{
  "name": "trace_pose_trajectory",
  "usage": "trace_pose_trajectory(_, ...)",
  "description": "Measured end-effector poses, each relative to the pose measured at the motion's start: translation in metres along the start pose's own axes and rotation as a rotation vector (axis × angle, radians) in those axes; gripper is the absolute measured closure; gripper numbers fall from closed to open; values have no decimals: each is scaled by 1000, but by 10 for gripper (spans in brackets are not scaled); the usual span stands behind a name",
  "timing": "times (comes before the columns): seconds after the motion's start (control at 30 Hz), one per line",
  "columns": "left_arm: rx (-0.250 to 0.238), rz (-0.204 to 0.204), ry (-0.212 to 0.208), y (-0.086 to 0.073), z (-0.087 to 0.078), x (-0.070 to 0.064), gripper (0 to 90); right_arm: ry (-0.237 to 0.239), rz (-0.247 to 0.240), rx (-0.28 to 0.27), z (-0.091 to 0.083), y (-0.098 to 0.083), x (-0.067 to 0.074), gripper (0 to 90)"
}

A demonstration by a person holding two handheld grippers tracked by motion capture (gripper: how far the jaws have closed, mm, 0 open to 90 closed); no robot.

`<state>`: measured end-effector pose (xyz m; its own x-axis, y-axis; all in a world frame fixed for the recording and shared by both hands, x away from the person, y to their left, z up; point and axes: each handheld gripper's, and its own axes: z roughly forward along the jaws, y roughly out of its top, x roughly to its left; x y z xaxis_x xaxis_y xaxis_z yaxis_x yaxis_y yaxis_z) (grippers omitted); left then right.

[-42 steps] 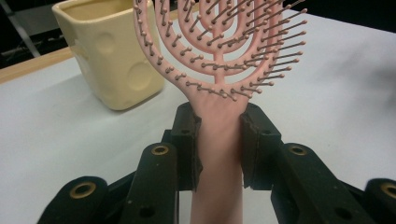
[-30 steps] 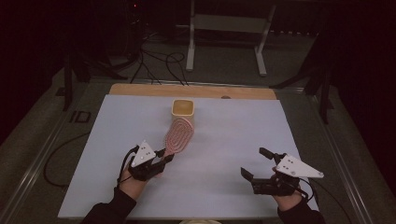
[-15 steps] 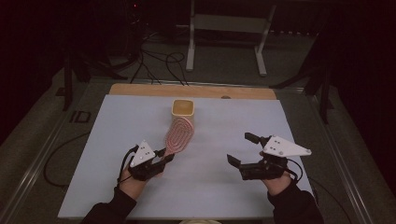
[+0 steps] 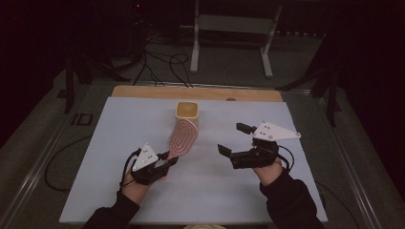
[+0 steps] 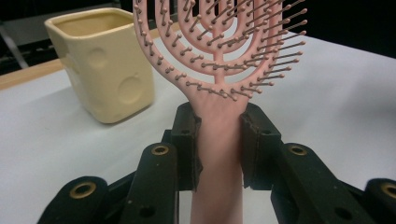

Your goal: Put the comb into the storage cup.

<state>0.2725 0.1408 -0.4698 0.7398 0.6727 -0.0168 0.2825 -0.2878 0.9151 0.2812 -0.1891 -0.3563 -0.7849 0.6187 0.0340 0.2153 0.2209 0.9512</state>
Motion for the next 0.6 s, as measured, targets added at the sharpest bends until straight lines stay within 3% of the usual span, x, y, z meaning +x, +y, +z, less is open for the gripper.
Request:
trace_pose_trajectory(0.17, -1, 0, -4, 0, 0, 0, 714, 2, 3, 2, 7, 7, 0, 73)
trace_pose_trajectory(0.4, 0, -1, -7, 0, 0, 0, 714, 38, 74, 15, 26, 11, -1, 74)
trace_pose_trajectory(0.47, -2, 2, -5, 0, 0, 0, 714, 38, 74, 15, 26, 11, -1, 74)
trace_pose_trajectory(0.5, 3, 3, -4, 0, 0, -1, 714, 66, 100, 17, 33, 10, 0, 75)
trace_pose_trajectory(0.6, -1, 2, -9, 0, 0, -1, 714, 69, 127, 22, 40, 12, 2, 78)
